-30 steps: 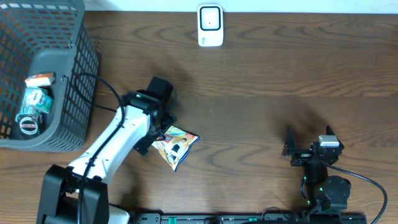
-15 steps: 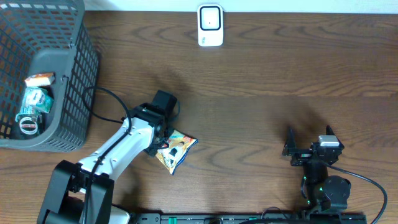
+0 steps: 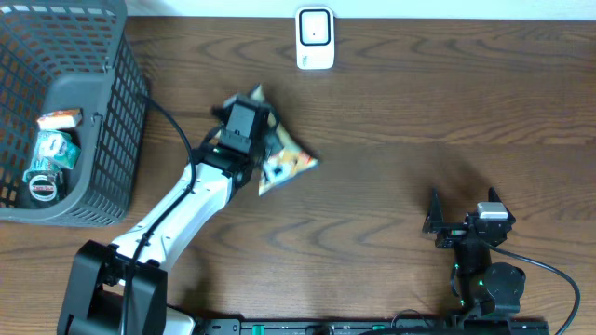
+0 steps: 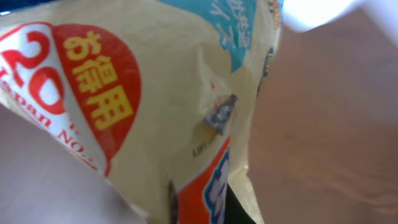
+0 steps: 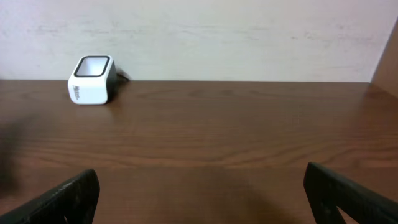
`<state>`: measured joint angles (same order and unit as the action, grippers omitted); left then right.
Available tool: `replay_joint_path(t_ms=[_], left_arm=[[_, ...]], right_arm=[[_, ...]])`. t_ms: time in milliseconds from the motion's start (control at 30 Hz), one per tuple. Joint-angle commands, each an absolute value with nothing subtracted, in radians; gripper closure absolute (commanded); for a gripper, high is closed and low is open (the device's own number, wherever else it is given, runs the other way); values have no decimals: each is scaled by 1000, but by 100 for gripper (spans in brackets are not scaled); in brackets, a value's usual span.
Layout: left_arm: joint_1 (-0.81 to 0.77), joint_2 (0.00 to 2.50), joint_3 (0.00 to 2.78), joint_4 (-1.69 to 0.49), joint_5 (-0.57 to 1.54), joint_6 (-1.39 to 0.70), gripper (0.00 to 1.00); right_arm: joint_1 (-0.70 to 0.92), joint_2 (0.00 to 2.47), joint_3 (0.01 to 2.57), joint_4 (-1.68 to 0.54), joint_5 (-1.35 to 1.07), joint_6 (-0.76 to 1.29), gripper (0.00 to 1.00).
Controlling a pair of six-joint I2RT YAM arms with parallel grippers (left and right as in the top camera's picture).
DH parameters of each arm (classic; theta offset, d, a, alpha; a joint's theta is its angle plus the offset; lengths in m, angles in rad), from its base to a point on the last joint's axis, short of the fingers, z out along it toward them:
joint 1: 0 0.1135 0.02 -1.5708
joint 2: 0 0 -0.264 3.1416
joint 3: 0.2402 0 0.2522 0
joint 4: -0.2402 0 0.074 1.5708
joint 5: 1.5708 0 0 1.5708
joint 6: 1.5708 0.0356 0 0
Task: Scan the item barcode
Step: 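Place the snack bag upright in front of the white scanner, release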
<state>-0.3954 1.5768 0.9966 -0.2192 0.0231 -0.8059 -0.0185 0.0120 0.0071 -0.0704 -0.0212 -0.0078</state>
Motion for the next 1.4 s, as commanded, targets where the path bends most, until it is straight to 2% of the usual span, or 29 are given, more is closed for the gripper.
replay_joint_path(t_ms=[0,133,300,667,767,800,833,1167,1267,1367], left_arm=[[-397,1576,1046,-78,37,-535,93],[-399,1577,1046,65,38,-490,92],[-426,1598,1046,104,38,-471,93],[-499,1810,1046,325,37,-419,90],[-499,1812,1045,320,41,-419,83],[-499,1809,1046,321,51,-419,74],[-499,1808,1046,324,63,-419,59],[-499,1657,1046,278,70,-392,57],[-499,1561,1046,173,47,-340,46],[-492,1469,1046,28,29,-234,44]], right_arm=[[-22,6,6,-75,-14,3,1],[-22,6,6,-75,-14,3,1],[-22,6,6,-75,-14,3,1],[-22,6,6,-75,-14,3,1],[-22,6,6,-75,-14,3,1],[-22,6,6,-75,-14,3,1],[-22,6,6,-75,-14,3,1],[-22,6,6,-75,-14,3,1],[-22,6,6,-75,-14,3,1],[-22,6,6,-75,-14,3,1]])
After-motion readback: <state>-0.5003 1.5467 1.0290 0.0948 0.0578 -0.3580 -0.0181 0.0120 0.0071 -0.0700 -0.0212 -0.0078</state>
